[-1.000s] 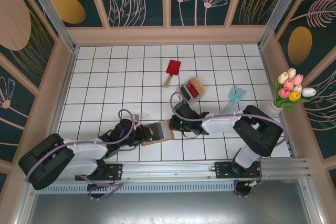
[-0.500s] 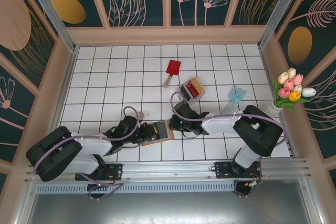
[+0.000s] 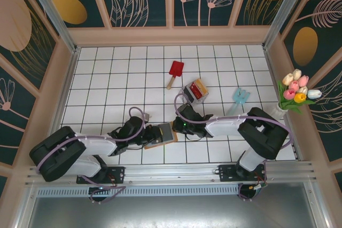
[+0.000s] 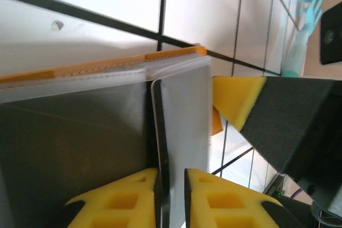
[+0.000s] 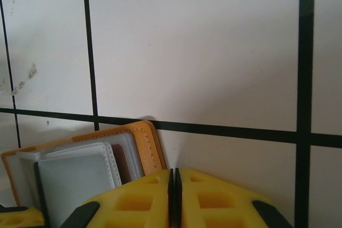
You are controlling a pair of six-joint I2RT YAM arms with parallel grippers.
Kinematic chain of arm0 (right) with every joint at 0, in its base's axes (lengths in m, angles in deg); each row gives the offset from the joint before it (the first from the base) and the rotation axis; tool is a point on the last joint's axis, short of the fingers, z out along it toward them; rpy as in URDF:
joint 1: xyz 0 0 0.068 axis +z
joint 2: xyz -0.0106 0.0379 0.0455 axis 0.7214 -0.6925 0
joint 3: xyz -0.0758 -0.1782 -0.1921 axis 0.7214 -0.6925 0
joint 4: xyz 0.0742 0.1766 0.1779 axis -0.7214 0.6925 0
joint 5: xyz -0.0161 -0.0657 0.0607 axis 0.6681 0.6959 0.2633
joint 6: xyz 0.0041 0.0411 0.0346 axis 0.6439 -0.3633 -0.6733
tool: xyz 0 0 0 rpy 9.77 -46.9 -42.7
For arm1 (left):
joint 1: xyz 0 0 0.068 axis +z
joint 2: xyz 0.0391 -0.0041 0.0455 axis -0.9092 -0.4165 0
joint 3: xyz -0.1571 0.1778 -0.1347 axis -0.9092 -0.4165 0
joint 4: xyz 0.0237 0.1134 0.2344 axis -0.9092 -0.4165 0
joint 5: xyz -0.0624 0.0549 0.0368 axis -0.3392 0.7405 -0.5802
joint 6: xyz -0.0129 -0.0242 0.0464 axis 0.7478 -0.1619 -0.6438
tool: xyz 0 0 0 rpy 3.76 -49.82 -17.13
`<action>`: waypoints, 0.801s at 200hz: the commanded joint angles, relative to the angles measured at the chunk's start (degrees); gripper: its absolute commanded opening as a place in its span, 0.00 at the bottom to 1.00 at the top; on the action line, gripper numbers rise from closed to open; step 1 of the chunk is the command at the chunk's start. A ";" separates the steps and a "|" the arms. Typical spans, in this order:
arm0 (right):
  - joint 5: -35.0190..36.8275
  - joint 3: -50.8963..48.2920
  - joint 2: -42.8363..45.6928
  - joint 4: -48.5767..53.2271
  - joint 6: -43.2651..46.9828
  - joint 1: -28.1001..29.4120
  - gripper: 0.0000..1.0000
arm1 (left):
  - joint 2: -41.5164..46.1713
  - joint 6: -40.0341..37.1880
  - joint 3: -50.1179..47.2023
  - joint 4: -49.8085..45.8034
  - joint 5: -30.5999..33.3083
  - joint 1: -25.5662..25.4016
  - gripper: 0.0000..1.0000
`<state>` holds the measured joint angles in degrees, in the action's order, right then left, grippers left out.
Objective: Put the credit cards into the card holder
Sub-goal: Insert the credit card into the card slot, then flip the card slot at the card holder.
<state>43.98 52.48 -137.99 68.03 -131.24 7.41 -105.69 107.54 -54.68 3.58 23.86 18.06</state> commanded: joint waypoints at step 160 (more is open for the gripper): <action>-5.28 9.23 -4.17 5.36 6.32 5.58 0.15 | 21.13 -0.44 0.09 -32.20 17.16 0.69 0.64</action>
<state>38.31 60.61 -139.72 70.70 -124.72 13.05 -84.01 106.38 -54.81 -27.37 39.88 18.19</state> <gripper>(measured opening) 0.154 0.639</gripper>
